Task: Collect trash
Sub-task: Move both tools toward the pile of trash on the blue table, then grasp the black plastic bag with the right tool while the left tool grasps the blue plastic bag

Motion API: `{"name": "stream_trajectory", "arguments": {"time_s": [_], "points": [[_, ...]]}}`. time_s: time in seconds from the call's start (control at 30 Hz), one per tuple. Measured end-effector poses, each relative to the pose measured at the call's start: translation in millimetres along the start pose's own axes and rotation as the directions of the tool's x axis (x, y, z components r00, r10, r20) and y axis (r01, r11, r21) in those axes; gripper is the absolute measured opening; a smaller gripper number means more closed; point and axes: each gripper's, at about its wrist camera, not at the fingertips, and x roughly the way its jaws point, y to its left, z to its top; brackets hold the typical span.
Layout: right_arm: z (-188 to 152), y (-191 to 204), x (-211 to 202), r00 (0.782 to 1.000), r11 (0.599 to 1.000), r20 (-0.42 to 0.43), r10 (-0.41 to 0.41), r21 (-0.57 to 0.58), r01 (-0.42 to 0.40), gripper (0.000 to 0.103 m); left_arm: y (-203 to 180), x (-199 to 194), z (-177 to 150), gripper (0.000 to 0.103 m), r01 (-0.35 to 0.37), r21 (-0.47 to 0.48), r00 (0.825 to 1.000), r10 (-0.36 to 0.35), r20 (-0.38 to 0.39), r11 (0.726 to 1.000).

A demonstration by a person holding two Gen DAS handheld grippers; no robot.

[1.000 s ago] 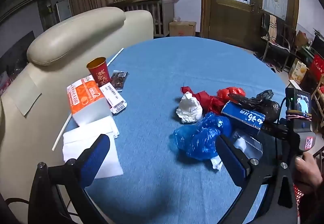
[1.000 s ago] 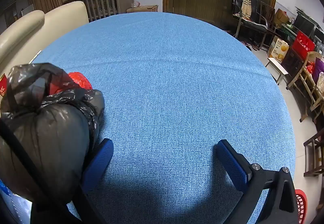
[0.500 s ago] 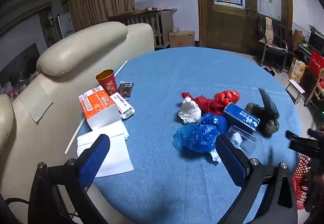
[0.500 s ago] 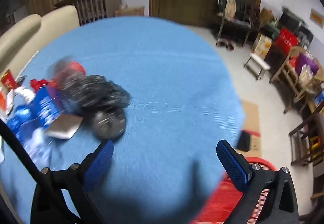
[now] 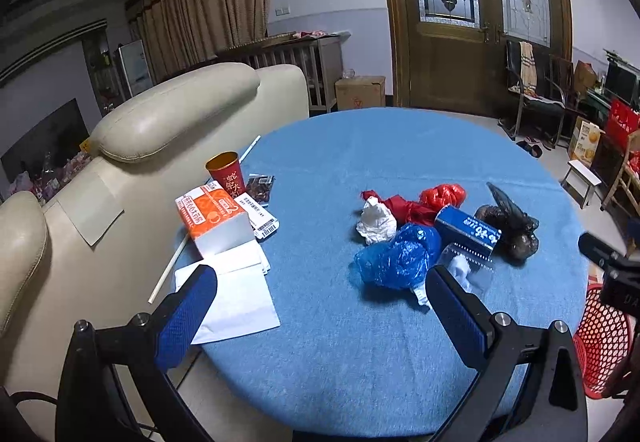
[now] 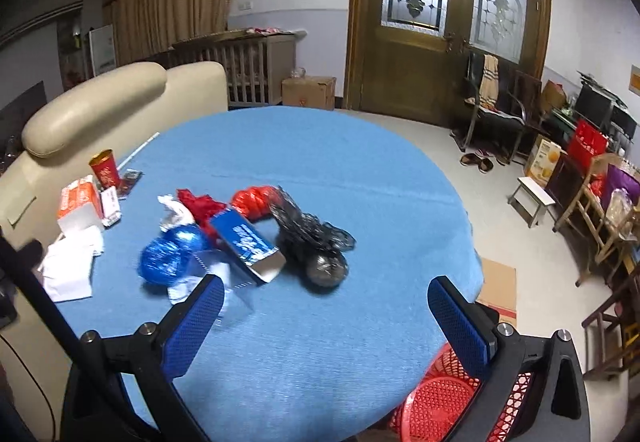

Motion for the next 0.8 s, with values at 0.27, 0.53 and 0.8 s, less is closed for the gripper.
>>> {"name": "stream_trajectory", "arguments": {"time_s": [0.27, 0.53, 0.8], "points": [[3, 11, -9, 1.000, 1.000, 0.027, -0.002, -0.016, 0.003, 0.103, -6, 2, -5, 0.103, 0.011, 0.010, 1.000, -0.011, -0.024, 1.000], [1, 10, -19, 0.998, 0.999, 0.055, -0.010, -0.048, 0.013, 0.103, -18, 4, -6, 0.103, 0.023, 0.028, 0.999, -0.021, -0.041, 0.999], [-2, 14, -11, 1.000, 0.997, 0.026, 0.005, -0.072, -0.003, 0.103, -22, 6, -6, 0.103, 0.037, 0.030, 0.998, -0.036, -0.053, 0.999]]}}
